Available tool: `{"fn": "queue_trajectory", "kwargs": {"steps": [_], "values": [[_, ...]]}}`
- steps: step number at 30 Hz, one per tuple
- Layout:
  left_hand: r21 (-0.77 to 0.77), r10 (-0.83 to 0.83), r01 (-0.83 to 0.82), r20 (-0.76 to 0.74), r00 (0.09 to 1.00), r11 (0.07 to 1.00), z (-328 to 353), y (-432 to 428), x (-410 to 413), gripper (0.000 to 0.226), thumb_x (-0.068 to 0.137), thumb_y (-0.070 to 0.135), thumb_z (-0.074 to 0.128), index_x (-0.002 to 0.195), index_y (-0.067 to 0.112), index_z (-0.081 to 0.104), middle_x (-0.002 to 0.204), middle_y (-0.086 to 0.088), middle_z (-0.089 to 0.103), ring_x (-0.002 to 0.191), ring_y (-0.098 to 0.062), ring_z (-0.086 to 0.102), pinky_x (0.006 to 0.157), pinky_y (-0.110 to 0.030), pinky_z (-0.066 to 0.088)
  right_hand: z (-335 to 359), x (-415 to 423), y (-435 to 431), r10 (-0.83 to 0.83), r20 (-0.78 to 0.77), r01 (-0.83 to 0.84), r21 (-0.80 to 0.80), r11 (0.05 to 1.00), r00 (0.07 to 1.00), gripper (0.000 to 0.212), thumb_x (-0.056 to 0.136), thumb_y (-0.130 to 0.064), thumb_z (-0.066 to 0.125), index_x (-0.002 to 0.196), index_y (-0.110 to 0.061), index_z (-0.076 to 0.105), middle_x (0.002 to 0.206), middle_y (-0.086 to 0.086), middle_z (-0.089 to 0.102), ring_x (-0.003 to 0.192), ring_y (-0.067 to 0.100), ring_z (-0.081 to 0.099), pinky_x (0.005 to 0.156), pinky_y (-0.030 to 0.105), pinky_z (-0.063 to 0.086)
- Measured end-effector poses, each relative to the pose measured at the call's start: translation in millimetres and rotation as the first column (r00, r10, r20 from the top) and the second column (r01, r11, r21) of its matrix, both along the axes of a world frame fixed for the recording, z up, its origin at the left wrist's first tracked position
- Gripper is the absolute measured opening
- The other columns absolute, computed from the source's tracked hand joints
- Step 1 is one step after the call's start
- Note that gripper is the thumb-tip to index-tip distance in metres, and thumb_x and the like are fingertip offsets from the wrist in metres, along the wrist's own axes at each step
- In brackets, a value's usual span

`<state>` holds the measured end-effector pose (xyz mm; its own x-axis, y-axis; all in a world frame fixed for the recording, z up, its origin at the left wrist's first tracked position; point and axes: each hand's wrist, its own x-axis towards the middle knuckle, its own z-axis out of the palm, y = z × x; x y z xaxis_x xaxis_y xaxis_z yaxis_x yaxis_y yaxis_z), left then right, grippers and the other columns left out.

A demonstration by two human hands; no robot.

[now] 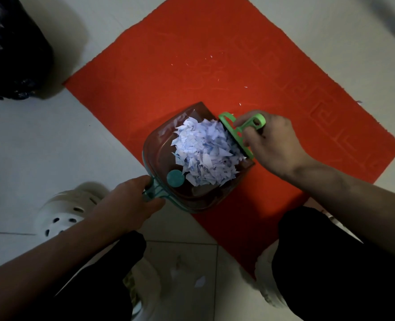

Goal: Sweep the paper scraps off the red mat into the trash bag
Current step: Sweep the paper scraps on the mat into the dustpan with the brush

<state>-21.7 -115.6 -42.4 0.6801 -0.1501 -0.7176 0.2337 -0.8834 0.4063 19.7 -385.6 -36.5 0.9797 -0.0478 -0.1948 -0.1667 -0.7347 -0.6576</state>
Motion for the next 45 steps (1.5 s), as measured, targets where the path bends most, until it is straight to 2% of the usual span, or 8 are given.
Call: {"fn": "queue_trajectory", "kwargs": {"steps": [10, 16, 20, 27, 32, 37, 42, 45], "values": [[0.002, -0.007, 0.007, 0.026, 1.000, 1.000, -0.8, 1.6, -0.3, 0.025, 0.086, 0.030, 0.066, 0.073, 0.022, 0.047, 0.065, 0.001, 0.057, 0.050, -0.011, 0.049, 0.054, -0.030, 0.045, 4.9, 19.2, -30.6, -0.136, 0.104, 0.143, -0.066, 0.987, 0.985, 0.027, 0.084, -0.022, 0.043, 0.094, -0.015, 0.067, 0.073, 0.005, 0.064, 0.064, 0.024, 0.062, 0.057, 0.036, 0.045], [0.010, -0.026, 0.025, 0.025, 0.999, 1.000, -0.1, 1.4, 0.2, 0.020, 0.087, 0.031, 0.065, 0.087, 0.014, 0.054, 0.069, -0.002, 0.059, 0.052, -0.013, 0.050, 0.063, -0.035, 0.051, -12.2, 19.5, -7.6, 0.022, 0.032, -0.017, -0.156, 0.988, 0.999, 0.021, 0.092, -0.016, 0.050, 0.102, -0.010, 0.068, 0.090, 0.015, 0.067, 0.065, 0.020, 0.049, 0.060, 0.030, 0.032], [0.024, -0.032, 0.032, 0.020, 0.999, 0.999, 0.0, 1.8, 0.6, 0.020, 0.087, 0.032, 0.065, 0.087, 0.016, 0.054, 0.069, 0.000, 0.060, 0.052, -0.011, 0.051, 0.061, -0.034, 0.050, -1.1, 11.9, 12.8, 0.122, 0.016, -0.122, -0.024, 0.992, 0.992, 0.022, 0.089, -0.013, 0.050, 0.099, -0.013, 0.069, 0.074, 0.000, 0.063, 0.053, 0.006, 0.051, 0.050, 0.016, 0.033], [0.025, -0.023, 0.023, 0.018, 1.000, 0.999, -0.3, 2.4, -0.3, 0.020, 0.087, 0.032, 0.065, 0.087, 0.016, 0.054, 0.068, 0.001, 0.060, 0.052, -0.012, 0.051, 0.061, -0.033, 0.049, 17.7, 18.5, -9.6, -0.041, 0.115, 0.042, -0.004, 0.999, 0.992, 0.029, 0.081, -0.022, 0.042, 0.093, -0.019, 0.068, 0.067, 0.001, 0.063, 0.066, 0.028, 0.064, 0.060, 0.037, 0.050], [0.020, -0.026, 0.026, 0.015, 1.000, 0.999, -0.6, 1.8, 0.3, 0.020, 0.087, 0.032, 0.065, 0.088, 0.015, 0.054, 0.069, 0.001, 0.057, 0.053, -0.013, 0.050, 0.062, -0.033, 0.049, -2.9, 29.4, -27.0, -0.087, 0.069, 0.095, -0.123, 0.988, 0.994, 0.025, 0.088, -0.014, 0.047, 0.102, -0.012, 0.068, 0.071, 0.001, 0.055, 0.052, 0.008, 0.044, 0.055, 0.026, 0.029], [0.020, -0.030, 0.029, 0.020, 0.999, 0.999, 0.0, 1.6, 0.1, 0.019, 0.087, 0.032, 0.064, 0.086, 0.016, 0.053, 0.069, 0.001, 0.058, 0.052, -0.011, 0.050, 0.061, -0.033, 0.049, -3.1, 16.3, -2.6, 0.065, -0.010, -0.066, -0.059, 0.996, 0.998, 0.023, 0.090, -0.012, 0.050, 0.101, -0.015, 0.070, 0.070, -0.004, 0.059, 0.051, 0.006, 0.048, 0.049, 0.015, 0.034], [0.013, -0.028, 0.028, 0.016, 0.999, 1.000, 1.4, 1.7, 0.1, 0.022, 0.087, 0.031, 0.064, 0.076, 0.022, 0.048, 0.068, 0.001, 0.058, 0.052, -0.011, 0.052, 0.060, -0.033, 0.049, 13.6, 16.1, -13.0, -0.026, 0.061, 0.025, 0.016, 1.000, 0.998, 0.031, 0.082, -0.020, 0.042, 0.098, -0.017, 0.069, 0.074, 0.011, 0.067, 0.069, 0.032, 0.064, 0.059, 0.037, 0.050], [0.001, -0.009, 0.008, 0.015, 1.000, 1.000, 1.5, 1.9, -0.2, 0.024, 0.087, 0.032, 0.065, 0.074, 0.023, 0.046, 0.068, 0.001, 0.057, 0.053, -0.012, 0.050, 0.061, -0.034, 0.050, 9.2, 30.5, -32.3, -0.101, 0.118, 0.108, -0.056, 0.993, 0.988, 0.027, 0.087, -0.014, 0.044, 0.102, -0.013, 0.067, 0.079, 0.011, 0.066, 0.061, 0.025, 0.059, 0.054, 0.033, 0.045]]}}
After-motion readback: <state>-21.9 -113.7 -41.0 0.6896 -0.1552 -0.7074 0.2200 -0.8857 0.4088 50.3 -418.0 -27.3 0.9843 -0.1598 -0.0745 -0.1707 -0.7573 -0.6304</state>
